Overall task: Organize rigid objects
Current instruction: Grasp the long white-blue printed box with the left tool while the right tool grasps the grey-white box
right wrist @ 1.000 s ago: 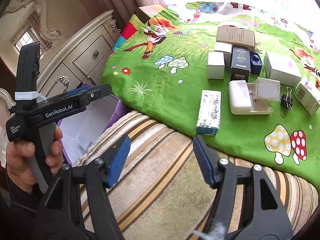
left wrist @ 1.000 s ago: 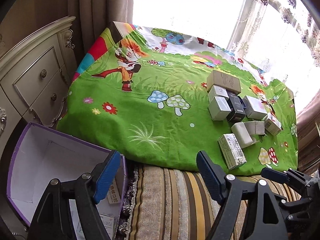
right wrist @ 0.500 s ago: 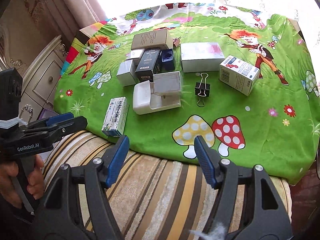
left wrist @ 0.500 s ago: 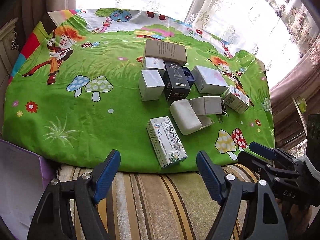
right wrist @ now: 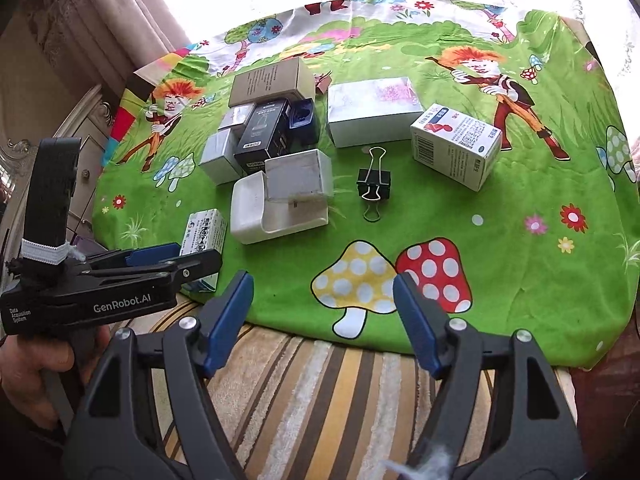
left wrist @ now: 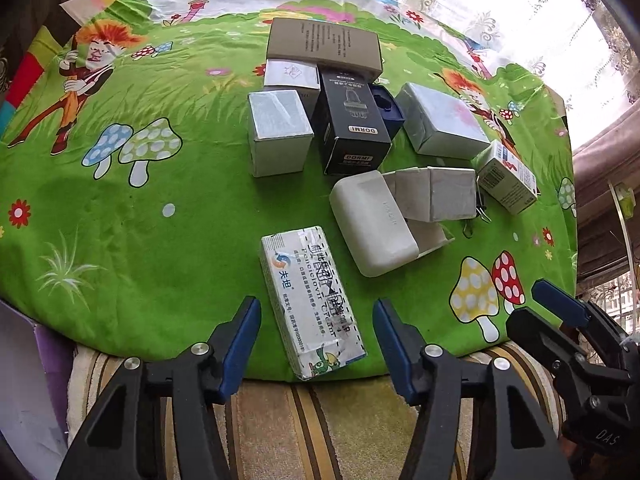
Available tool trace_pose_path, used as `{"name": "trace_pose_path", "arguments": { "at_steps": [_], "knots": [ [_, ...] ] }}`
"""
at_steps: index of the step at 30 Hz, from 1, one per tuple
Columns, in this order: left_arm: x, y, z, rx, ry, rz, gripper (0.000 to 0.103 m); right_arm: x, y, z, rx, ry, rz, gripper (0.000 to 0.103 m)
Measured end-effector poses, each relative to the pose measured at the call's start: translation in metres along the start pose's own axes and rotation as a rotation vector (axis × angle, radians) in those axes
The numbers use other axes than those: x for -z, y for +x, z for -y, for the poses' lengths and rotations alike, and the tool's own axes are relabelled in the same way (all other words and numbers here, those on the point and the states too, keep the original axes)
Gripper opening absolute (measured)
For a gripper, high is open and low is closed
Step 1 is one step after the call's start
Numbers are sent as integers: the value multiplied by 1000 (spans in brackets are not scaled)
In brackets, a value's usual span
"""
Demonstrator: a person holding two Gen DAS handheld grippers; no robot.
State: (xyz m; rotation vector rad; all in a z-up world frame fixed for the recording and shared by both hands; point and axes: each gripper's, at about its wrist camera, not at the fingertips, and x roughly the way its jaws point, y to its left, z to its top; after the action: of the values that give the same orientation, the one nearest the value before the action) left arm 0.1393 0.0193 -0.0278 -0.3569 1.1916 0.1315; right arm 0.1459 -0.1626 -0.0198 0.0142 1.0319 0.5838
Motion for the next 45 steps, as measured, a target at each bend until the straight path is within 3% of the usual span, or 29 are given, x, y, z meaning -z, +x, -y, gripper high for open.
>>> {"name": "trace_pose_path", "arguments": {
  "at_steps": [6, 12, 27, 30, 32, 45],
  "knots": [
    [2, 5, -2, -21, -2, 19, 43, -16, 11, -6, 24, -14, 9, 77],
    [6, 2, -1, -39, 6, 62, 39, -32, 22, -21, 42, -39, 29, 77],
    [11, -9, -20, 19, -71, 110, 36, -57, 59, -40, 125, -75, 4, 77],
    [11, -9, -22, 33, -78, 113, 36, -59, 65, -39, 132, -69, -6, 67],
    [12, -11, -24, 42, -82, 119, 36, -59, 68, -38, 125, -63, -17, 49],
    [17, -23, -25, 16, -96, 164, 36, -48, 47, -34, 60, -41, 40, 49]
  ]
}}
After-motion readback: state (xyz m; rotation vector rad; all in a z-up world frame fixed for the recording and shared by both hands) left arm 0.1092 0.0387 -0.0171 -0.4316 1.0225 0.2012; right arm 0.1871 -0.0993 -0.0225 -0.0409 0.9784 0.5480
